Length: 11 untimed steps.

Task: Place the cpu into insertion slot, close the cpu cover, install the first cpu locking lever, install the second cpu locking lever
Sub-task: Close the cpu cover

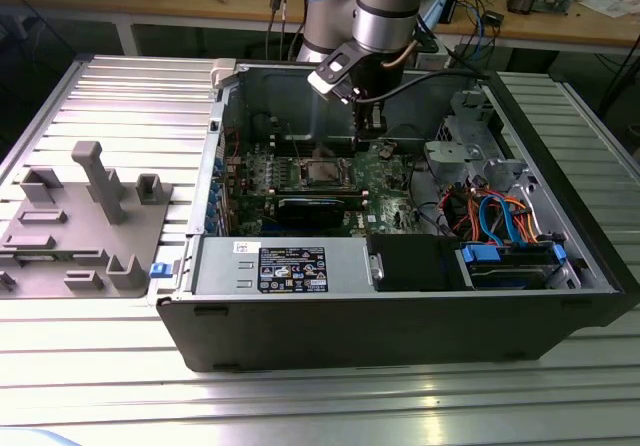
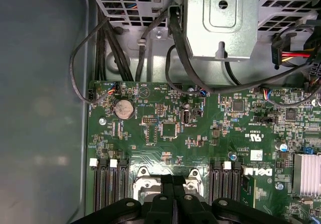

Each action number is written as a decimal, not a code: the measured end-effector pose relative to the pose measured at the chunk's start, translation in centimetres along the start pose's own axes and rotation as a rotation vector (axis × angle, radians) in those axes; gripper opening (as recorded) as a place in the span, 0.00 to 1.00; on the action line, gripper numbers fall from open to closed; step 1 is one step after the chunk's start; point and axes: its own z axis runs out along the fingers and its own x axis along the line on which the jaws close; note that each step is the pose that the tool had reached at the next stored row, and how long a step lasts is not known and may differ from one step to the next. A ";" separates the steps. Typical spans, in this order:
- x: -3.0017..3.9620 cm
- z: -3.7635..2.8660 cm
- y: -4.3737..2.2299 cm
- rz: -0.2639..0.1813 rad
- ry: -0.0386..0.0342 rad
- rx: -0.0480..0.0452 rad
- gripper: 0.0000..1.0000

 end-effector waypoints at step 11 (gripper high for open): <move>-0.12 0.24 -0.54 -0.001 0.0001 0.0007 0.11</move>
